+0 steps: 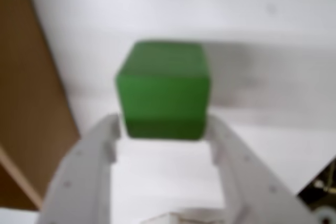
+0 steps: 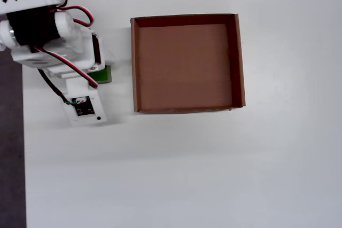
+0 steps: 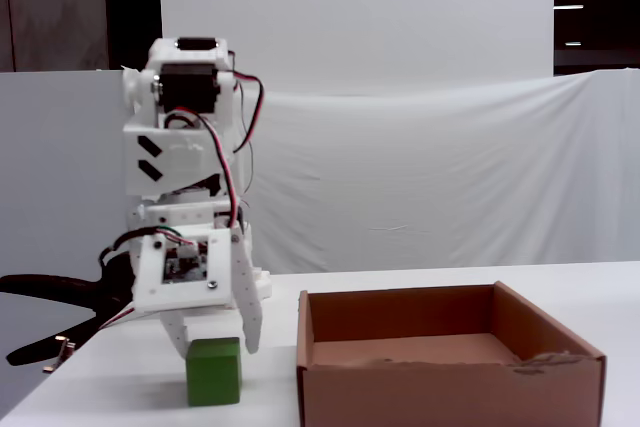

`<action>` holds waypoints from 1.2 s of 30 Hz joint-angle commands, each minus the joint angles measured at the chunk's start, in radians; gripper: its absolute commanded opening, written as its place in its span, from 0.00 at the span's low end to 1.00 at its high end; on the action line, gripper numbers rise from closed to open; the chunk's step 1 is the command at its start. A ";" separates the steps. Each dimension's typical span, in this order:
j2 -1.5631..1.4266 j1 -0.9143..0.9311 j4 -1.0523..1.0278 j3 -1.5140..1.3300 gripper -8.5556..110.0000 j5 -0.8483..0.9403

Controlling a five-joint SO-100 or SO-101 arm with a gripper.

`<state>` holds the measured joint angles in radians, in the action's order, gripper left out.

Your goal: Grasp a green cube and put it in a box.

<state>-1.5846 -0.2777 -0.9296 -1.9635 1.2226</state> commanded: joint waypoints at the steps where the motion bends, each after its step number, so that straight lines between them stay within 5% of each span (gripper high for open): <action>1: -0.015 0.002 0.041 0.048 0.31 -0.003; 36: -0.003 0.008 0.069 0.046 0.22 -0.003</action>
<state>-1.5631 -0.2746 -0.8590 -1.9635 1.2210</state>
